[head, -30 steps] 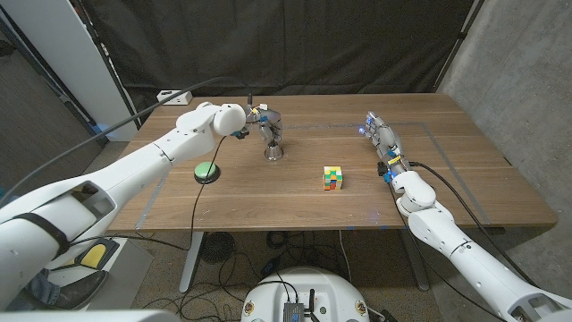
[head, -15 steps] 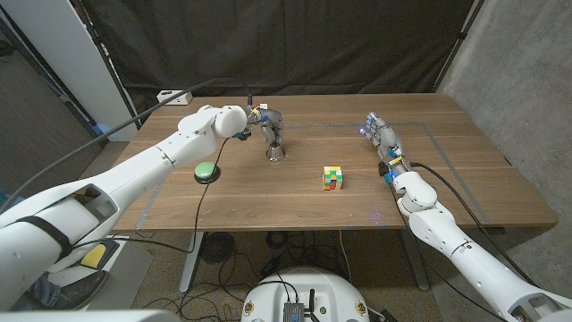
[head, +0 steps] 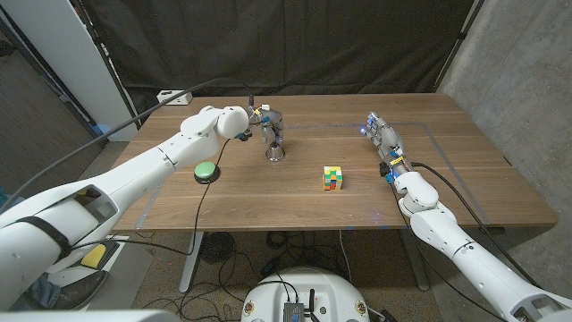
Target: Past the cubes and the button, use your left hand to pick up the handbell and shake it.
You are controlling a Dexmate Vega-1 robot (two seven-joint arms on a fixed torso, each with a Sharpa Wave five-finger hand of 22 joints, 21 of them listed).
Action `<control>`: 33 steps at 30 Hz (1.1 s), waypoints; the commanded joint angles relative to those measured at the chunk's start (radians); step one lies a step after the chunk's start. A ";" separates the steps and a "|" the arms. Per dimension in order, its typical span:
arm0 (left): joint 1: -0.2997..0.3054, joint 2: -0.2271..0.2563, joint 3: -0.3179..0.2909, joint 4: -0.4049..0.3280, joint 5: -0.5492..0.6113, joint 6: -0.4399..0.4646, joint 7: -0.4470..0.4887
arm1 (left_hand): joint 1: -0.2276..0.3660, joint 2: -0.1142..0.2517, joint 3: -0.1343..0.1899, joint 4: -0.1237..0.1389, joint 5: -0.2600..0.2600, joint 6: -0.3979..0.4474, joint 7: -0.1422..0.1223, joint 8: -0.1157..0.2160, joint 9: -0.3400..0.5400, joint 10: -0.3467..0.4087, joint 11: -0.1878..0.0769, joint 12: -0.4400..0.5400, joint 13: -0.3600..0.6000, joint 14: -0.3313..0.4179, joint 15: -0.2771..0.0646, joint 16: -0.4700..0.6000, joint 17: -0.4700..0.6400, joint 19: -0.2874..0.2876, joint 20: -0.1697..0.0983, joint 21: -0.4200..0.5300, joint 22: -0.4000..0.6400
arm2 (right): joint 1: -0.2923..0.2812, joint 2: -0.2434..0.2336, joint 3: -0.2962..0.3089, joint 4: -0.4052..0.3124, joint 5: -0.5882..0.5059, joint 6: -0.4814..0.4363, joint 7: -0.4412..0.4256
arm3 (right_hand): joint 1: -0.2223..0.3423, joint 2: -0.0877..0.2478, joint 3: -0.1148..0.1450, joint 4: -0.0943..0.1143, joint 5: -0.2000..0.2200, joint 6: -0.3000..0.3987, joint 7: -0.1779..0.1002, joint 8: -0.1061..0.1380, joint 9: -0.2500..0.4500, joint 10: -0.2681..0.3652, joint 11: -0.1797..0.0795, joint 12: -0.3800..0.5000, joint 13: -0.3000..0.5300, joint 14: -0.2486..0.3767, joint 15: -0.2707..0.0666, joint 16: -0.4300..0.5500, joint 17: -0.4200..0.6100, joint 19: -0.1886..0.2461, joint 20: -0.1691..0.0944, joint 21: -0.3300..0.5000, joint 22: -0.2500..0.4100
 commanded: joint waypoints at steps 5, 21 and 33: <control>-0.006 0.010 0.003 -0.049 0.046 0.035 -0.022 | 0.025 0.018 0.002 0.003 -0.005 0.000 0.004 0.010 0.012 0.007 0.006 0.015 0.024 0.109 -0.095 0.000 0.007 0.010 0.000 0.010 -0.001 | -0.015 -0.002 0.006 -0.012 -0.003 0.014 -0.009 | 0.010 -0.004 0.002 0.007 0.005 0.010 0.010 -0.003 0.005 0.010 0.004 0.002 0.001 0.009 0.002 0.004 0.002 0.014 -0.002 0.000 0.004; 0.019 0.033 -0.037 -0.123 0.063 0.057 -0.001 | 0.024 0.023 -0.002 0.006 -0.005 0.006 0.006 0.018 0.027 0.002 0.002 0.025 0.059 0.112 -0.096 -0.001 0.014 0.003 -0.001 0.015 -0.001 | -0.022 -0.005 0.012 -0.023 -0.002 0.020 -0.010 | 0.010 -0.003 0.000 0.008 0.004 0.010 0.012 -0.003 0.005 0.012 0.006 0.002 0.001 0.010 0.002 0.003 0.002 0.016 -0.002 0.000 0.004; 0.062 0.086 -0.098 -0.239 0.090 0.104 0.005 | 0.022 0.026 -0.007 0.008 -0.004 0.010 0.005 0.026 0.040 -0.004 0.000 0.032 0.090 0.111 -0.098 -0.002 0.021 -0.004 0.000 0.019 -0.002 | -0.024 -0.008 0.014 -0.028 -0.004 0.030 -0.003 | 0.010 -0.002 0.000 0.009 0.004 0.011 0.011 -0.004 0.004 0.012 0.004 0.002 0.001 0.010 0.001 0.003 0.002 0.016 -0.003 -0.001 0.004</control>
